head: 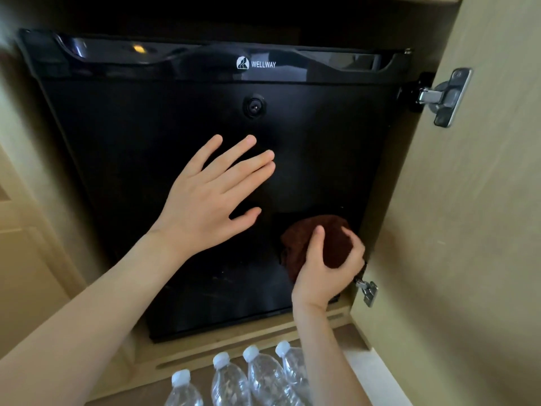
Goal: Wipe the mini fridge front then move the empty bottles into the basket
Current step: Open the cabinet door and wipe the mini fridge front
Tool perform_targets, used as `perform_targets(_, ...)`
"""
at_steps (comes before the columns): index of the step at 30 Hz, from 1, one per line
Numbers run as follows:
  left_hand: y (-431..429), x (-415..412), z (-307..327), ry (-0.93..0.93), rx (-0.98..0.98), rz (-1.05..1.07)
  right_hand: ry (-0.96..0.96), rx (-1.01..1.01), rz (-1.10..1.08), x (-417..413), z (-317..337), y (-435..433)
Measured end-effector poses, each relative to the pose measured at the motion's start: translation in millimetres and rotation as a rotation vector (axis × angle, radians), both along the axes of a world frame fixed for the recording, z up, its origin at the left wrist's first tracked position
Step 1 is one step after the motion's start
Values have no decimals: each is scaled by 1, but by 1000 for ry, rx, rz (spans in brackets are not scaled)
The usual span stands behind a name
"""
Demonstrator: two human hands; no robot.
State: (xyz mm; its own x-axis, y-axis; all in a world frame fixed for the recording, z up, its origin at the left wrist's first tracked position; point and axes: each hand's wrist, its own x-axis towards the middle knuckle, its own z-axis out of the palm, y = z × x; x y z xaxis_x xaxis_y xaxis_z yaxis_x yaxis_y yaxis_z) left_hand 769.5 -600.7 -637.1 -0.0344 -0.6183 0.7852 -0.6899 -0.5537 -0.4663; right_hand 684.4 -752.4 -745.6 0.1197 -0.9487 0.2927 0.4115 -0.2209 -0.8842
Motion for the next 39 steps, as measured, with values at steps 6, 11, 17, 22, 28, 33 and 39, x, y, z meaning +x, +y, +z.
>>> perform_targets(6, -1, -3, 1, 21, -19, -5, -37, 4, 23, -4, 24, -9)
perform_targets(11, -2, -3, 0, 32, -3, 0, -71, -313, 0, 8, 69, -26)
perform_targets(17, -2, -5, 1, 42, 1, 9, 54, 223, 19, -13, -26, -23)
perform_targets(22, -3, -7, 1, 57, -1, 4, -22, 21, 11, -8, 35, -34)
perform_targets(28, -5, -4, 0, 39, -11, -18, -77, -414, -20, 2, 113, -29)
perform_targets(33, -6, -3, -1, 46, -14, -14, -40, -103, -46, 2, 51, -25)
perform_targets(39, -5, -6, 1, 72, -1, -13, 66, 167, 32, -21, -6, -20)
